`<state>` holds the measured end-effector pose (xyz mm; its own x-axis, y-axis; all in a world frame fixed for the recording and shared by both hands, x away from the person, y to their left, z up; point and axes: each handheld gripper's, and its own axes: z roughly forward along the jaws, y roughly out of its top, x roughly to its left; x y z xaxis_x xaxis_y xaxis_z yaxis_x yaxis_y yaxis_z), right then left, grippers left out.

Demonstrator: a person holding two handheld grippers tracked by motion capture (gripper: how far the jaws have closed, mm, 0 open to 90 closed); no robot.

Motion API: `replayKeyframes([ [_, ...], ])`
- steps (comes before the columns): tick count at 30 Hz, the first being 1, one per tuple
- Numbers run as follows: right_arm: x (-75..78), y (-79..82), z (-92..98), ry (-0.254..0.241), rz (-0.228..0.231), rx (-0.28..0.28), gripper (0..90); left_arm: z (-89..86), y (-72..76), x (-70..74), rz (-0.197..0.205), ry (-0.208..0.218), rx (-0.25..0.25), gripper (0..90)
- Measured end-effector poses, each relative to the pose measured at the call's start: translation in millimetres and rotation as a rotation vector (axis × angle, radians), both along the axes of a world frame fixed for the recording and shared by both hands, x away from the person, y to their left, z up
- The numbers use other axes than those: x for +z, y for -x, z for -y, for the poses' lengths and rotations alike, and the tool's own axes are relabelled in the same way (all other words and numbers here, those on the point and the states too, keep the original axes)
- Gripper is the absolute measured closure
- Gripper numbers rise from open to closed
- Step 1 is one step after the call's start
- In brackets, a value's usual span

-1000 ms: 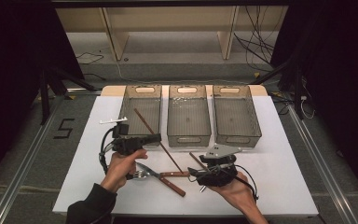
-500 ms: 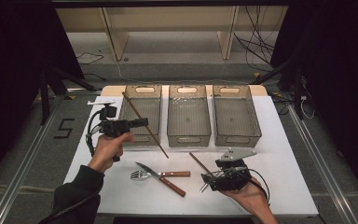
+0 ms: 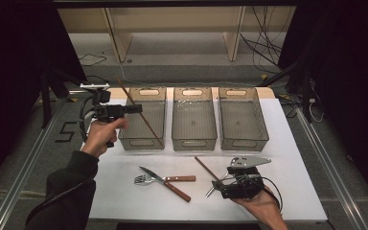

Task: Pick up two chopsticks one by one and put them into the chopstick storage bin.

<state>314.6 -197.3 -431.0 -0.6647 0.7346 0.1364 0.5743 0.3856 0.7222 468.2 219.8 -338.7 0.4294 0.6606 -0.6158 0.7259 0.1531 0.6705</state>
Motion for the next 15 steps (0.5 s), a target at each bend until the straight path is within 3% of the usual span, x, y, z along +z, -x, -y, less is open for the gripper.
replayKeyframes([
  [5,-1.3,1.5,1.9,-0.008,0.0,0.0,22.8,-6.4,-14.8,2.0,-0.008,0.002,0.036,84.1],
  [9,-0.8,2.7,2.9,-0.017,0.004,-0.004,21.7,-5.8,-23.9,0.7,-0.013,-0.031,0.062,84.1],
  [15,0.0,5.2,4.8,-0.016,0.004,-0.005,21.6,-5.6,-36.9,-3.6,-0.029,-0.044,0.092,84.0],
])
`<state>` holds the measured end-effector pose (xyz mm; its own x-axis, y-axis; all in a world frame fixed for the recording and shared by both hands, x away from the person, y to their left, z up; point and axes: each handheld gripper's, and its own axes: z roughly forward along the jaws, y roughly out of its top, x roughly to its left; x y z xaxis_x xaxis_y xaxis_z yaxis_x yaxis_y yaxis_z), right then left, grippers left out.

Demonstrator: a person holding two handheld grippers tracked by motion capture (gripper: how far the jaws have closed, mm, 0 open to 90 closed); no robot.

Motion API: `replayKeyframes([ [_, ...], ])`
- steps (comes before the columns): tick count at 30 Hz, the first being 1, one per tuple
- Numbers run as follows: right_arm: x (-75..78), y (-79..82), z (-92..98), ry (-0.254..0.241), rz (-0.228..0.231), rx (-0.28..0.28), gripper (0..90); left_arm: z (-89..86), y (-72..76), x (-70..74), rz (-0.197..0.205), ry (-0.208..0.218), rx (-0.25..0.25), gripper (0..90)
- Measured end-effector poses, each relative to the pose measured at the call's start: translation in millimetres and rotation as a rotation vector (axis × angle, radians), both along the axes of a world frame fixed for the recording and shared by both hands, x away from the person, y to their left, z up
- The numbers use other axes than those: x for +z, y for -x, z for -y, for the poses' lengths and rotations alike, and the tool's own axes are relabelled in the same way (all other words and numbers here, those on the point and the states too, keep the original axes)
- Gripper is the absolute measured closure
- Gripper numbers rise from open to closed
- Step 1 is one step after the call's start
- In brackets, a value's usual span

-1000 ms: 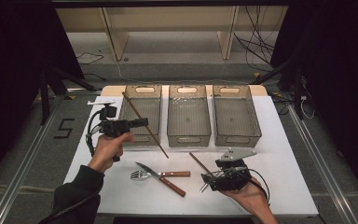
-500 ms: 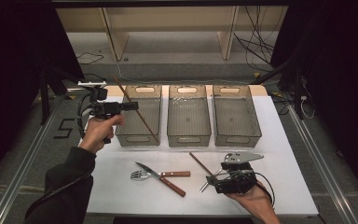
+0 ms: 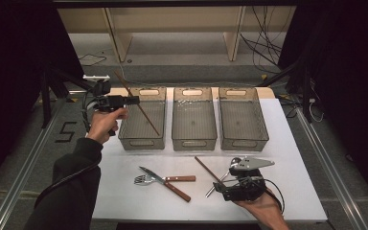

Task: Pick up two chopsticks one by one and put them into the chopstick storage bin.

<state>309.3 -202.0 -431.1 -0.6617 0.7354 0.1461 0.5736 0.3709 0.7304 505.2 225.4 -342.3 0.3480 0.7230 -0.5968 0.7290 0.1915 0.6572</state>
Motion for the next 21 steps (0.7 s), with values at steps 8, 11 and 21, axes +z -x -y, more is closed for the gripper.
replayKeyframes([
  [8,-1.2,0.4,2.3,0.001,0.002,0.0,21.7,-0.4,-18.4,-10.1,-0.047,-0.038,0.032,83.9],
  [11,-2.0,0.3,1.8,0.004,-0.002,0.001,21.8,0.7,-22.9,-17.7,-0.078,-0.044,0.034,83.8],
  [21,-2.4,0.2,1.5,0.007,0.001,0.002,22.1,14.0,-24.7,-35.2,-0.118,-0.085,0.007,83.5],
])
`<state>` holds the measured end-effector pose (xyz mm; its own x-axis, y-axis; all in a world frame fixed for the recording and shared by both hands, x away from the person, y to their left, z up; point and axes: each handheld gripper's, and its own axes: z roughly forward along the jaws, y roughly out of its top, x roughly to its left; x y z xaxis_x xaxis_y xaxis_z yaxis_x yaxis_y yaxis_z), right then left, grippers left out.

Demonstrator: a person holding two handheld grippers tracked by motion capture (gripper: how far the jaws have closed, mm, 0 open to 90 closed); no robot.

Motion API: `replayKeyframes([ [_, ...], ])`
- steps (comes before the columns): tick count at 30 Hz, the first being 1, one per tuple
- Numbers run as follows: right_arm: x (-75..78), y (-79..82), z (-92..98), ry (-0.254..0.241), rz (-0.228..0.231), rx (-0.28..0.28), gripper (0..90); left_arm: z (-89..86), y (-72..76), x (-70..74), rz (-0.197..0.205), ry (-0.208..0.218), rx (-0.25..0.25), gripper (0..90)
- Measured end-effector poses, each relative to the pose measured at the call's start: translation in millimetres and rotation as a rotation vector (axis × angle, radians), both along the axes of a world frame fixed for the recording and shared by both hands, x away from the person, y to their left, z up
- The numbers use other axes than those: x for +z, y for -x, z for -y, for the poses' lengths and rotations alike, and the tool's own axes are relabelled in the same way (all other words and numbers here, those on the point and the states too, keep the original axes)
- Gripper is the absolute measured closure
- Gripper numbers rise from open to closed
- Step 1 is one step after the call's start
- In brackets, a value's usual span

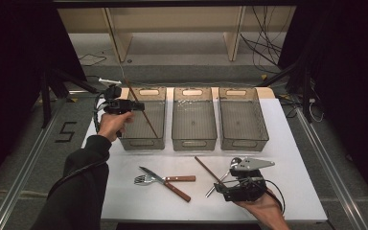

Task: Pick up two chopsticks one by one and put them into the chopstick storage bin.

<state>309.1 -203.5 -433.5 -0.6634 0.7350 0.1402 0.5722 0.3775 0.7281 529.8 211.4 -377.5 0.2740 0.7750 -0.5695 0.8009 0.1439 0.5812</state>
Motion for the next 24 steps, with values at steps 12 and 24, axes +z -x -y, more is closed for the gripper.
replayKeyframes([
  [12,0.0,-0.2,-0.2,0.003,-0.003,0.0,22.3,10.7,-4.3,-11.3,-0.051,-0.041,-0.008,71.3],
  [24,0.4,-0.4,1.0,0.002,-0.003,0.007,22.6,22.0,-7.3,-5.4,-0.065,-0.147,0.017,23.1],
])
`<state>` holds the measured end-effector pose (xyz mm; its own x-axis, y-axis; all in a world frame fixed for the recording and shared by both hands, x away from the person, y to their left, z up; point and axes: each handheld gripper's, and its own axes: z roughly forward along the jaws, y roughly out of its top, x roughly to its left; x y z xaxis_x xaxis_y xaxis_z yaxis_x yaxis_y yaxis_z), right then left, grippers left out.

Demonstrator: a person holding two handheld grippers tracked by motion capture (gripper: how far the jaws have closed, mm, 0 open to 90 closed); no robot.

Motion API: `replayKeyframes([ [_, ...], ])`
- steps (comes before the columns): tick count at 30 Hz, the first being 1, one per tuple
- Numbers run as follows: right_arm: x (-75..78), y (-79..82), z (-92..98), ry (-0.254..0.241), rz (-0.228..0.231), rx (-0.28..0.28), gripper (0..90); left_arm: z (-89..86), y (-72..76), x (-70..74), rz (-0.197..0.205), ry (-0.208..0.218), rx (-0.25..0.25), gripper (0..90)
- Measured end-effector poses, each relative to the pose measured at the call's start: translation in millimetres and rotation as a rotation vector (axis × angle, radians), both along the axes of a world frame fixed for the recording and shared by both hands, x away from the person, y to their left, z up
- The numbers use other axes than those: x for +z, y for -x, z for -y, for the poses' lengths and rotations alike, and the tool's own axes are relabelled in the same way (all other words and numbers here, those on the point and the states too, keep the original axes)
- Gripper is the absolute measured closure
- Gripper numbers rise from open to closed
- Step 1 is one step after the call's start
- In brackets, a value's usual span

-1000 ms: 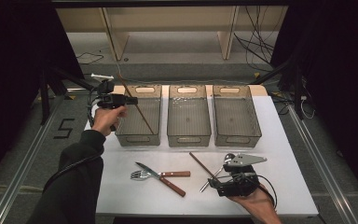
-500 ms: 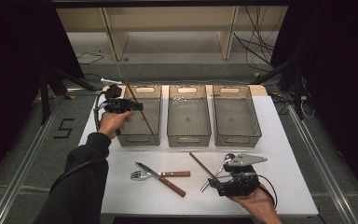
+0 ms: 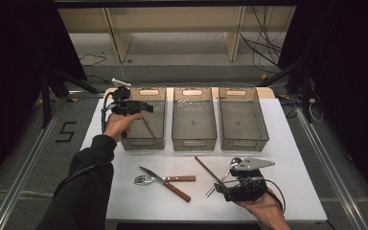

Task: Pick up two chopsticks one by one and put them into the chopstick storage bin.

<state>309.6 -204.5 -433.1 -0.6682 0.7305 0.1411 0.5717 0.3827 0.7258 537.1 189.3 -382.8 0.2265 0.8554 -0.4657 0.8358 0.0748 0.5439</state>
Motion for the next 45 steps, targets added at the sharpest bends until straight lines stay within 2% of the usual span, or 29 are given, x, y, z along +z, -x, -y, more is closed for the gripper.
replayKeyframes([
  [6,-0.1,-0.6,1.6,0.008,-0.002,-0.006,22.7,-2.3,5.9,1.6,0.021,0.015,-0.004,20.2],
  [9,0.0,-1.4,3.1,0.018,-0.008,-0.012,22.9,-4.6,17.9,6.0,0.056,0.049,-0.041,19.9],
  [10,0.0,-1.4,3.1,0.018,-0.008,-0.012,22.9,-4.6,17.9,6.0,0.056,0.049,-0.041,19.9],
  [12,0.5,-2.1,4.6,0.025,-0.011,-0.022,23.1,-6.5,27.0,8.6,0.078,0.083,-0.063,19.7],
  [13,0.5,-2.4,4.7,0.027,-0.013,-0.024,23.1,-8.6,35.9,10.0,0.104,0.104,-0.074,19.7],
  [15,0.5,-2.5,4.8,0.031,-0.016,-0.025,23.1,-9.7,40.2,10.6,0.116,0.11,-0.081,19.3],
  [17,0.8,-3.2,5.3,0.042,-0.025,-0.025,23.6,-11.9,54.7,12.3,0.162,0.143,-0.096,18.6],
  [20,0.0,-4.0,6.9,0.056,-0.044,-0.028,24.3,-11.5,69.3,12.8,0.199,0.133,-0.12,18.1],
  [25,-2.4,-5.4,8.6,0.089,-0.073,-0.031,27.1,-10.2,94.3,10.7,0.253,0.142,-0.159,17.9],
  [27,-4.0,-6.7,9.2,0.102,-0.085,-0.03,28.4,-7.8,103.7,7.2,0.259,0.143,-0.181,17.9],
  [28,-4.0,-6.7,9.2,0.102,-0.085,-0.03,28.4,-7.8,103.7,7.2,0.259,0.143,-0.181,17.9],
  [29,-5.2,-7.1,9.4,0.119,-0.099,-0.031,30.2,-5.1,112.7,4.1,0.273,0.143,-0.197,17.8],
  [34,-6.6,-6.5,10.6,0.144,-0.117,-0.014,36.0,-0.2,125.9,-1.2,0.302,0.147,-0.238,17.1],
  [37,-8.2,-6.7,10.1,0.167,-0.13,-0.016,40.5,3.1,132.4,-6.3,0.318,0.118,-0.261,16.8],
  [39,-9.6,-6.4,9.2,0.183,-0.126,-0.013,43.8,3.8,139.1,-12.2,0.334,0.117,-0.275,16.8],
  [44,-14.7,-6.4,7.3,0.211,-0.161,-0.003,51.8,4.2,149.1,-19.7,0.344,0.108,-0.291,16.7],
  [45,-16.1,-6.4,6.8,0.217,-0.166,0.0,53.2,4.4,154.2,-23.3,0.352,0.094,-0.3,16.6],
])
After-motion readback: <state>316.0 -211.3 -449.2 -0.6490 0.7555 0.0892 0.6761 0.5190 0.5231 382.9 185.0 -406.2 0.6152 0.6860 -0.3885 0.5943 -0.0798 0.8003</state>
